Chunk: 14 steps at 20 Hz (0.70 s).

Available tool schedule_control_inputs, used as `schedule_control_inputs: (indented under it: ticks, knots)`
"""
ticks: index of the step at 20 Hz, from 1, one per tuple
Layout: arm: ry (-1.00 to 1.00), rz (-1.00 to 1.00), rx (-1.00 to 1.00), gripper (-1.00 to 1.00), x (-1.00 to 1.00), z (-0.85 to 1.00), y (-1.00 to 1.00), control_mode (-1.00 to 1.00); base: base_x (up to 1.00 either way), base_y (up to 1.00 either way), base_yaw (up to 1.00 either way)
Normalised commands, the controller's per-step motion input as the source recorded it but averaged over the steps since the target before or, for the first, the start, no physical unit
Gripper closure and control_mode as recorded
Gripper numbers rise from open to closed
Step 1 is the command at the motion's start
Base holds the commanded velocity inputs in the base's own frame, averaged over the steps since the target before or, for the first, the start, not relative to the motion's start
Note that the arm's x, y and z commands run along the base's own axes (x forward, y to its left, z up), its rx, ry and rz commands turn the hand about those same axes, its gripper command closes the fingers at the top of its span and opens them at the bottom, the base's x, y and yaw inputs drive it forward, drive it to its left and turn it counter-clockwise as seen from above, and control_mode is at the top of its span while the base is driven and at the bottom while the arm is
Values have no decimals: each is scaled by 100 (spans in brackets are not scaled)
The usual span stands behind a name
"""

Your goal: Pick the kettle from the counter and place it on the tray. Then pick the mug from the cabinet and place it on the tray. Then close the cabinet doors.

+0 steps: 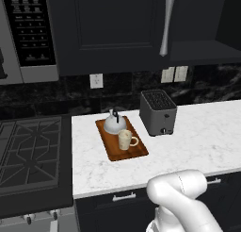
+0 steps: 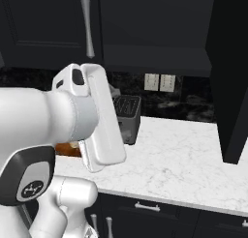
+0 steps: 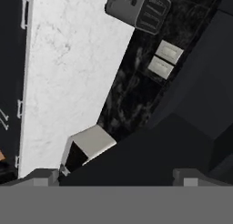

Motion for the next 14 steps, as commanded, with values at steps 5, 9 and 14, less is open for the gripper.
schedule_control_inputs:
  ticks: [5,9,14]
  knots:
    - [-12,-22,-3,-100,5,-7,-49,-100,0,0,0]
    - [-12,-24,0,-100,13,-2,-58,-100,0,0,0]
    - [-18,-25,0,-100,2,0,-59,-100,0,0,0]
